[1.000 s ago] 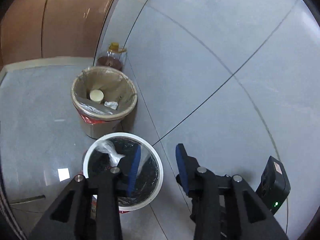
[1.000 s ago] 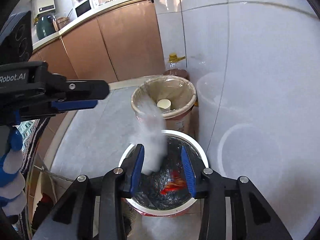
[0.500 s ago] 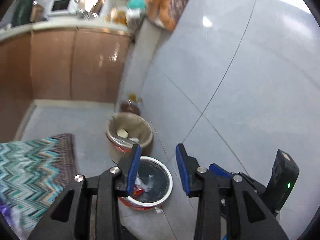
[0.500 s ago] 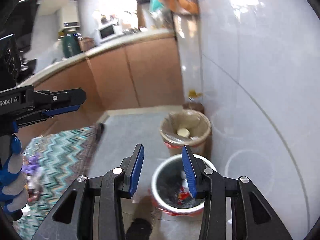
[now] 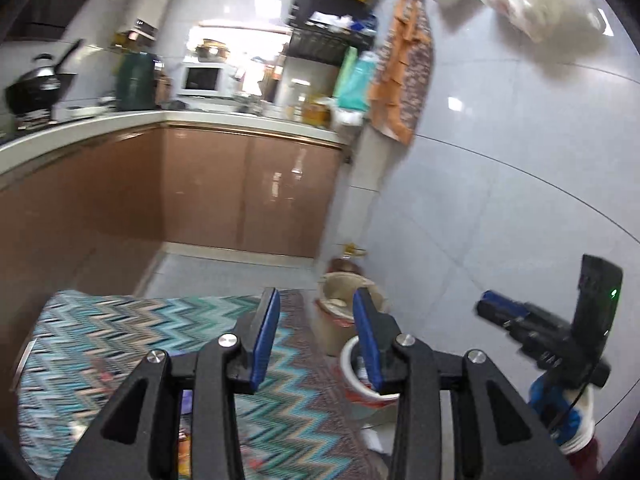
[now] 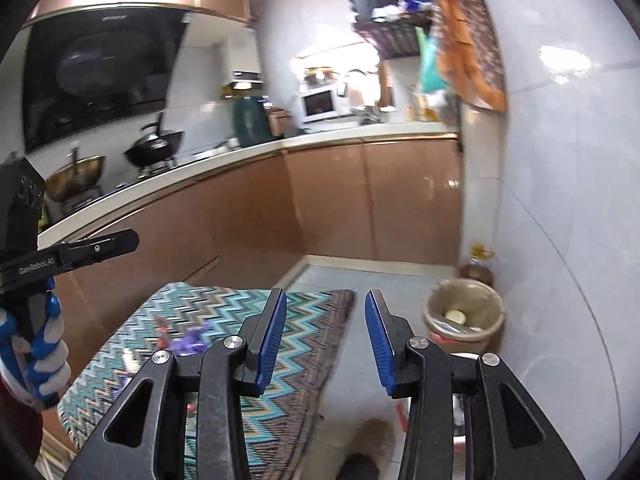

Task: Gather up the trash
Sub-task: 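Grasp the brown snack bag with the left gripper while the right grasps purple bag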

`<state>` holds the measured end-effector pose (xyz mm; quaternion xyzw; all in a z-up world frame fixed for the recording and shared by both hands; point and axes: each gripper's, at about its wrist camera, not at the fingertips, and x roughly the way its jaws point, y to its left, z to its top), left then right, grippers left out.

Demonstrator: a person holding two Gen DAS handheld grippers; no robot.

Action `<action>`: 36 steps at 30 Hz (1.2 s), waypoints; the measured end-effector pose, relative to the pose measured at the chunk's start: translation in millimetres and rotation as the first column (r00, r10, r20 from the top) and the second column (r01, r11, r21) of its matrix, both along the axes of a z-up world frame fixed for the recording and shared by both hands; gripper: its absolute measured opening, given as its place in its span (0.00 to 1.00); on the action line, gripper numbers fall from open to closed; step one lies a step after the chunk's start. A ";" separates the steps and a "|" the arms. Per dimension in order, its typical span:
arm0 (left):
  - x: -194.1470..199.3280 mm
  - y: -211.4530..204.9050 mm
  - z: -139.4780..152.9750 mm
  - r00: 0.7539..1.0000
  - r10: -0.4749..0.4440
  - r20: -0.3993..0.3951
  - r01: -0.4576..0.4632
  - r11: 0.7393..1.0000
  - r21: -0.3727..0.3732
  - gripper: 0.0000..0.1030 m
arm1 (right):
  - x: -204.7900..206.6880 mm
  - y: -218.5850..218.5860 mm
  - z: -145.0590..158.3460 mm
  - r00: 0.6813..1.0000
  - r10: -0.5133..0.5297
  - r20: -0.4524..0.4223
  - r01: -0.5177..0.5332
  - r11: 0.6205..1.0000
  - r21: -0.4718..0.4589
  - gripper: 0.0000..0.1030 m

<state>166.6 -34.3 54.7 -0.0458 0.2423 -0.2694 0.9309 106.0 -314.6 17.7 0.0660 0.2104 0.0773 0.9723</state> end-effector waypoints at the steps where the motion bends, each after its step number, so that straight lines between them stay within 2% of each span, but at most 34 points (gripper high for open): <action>1: -1.1 15.7 -2.1 1.000 0.022 -0.001 -0.022 1.000 0.005 0.36 | 1.7 5.6 0.3 1.000 0.014 0.000 -0.014 1.000 -0.004 0.40; 4: -0.4 52.7 -13.9 0.997 0.075 -0.003 -0.075 0.997 0.015 0.39 | 6.2 28.5 -0.5 0.998 0.058 -0.004 -0.058 0.998 -0.013 0.39; 9: 3.9 93.2 -43.8 0.993 0.114 -0.029 -0.112 0.992 0.049 0.39 | 18.0 58.6 -8.4 0.991 0.127 -0.033 -0.128 0.991 -0.030 0.40; 16: 21.1 116.7 -108.0 0.987 0.068 -0.148 -0.051 0.992 0.114 0.39 | 45.4 98.2 -33.2 0.967 0.237 -0.091 -0.239 0.971 -0.016 0.40; 20: 29.9 109.4 -150.0 0.978 0.002 -0.208 0.038 0.981 0.190 0.39 | 65.5 124.2 -58.7 0.931 0.333 -0.151 -0.336 0.942 0.007 0.39; 24: 38.9 103.7 -180.3 0.969 -0.048 -0.243 0.104 0.969 0.225 0.39 | 84.4 155.0 -87.4 0.886 0.410 -0.217 -0.420 0.908 0.003 0.39; 31: 76.0 109.0 -216.8 0.944 -0.054 -0.325 0.133 0.965 0.227 0.39 | 119.6 201.9 -126.1 0.814 0.492 -0.311 -0.507 0.861 0.035 0.39; 36: 89.4 109.4 -230.9 0.929 -0.077 -0.361 0.160 0.965 0.206 0.39 | 141.5 229.5 -143.9 0.779 0.522 -0.347 -0.542 0.839 0.043 0.39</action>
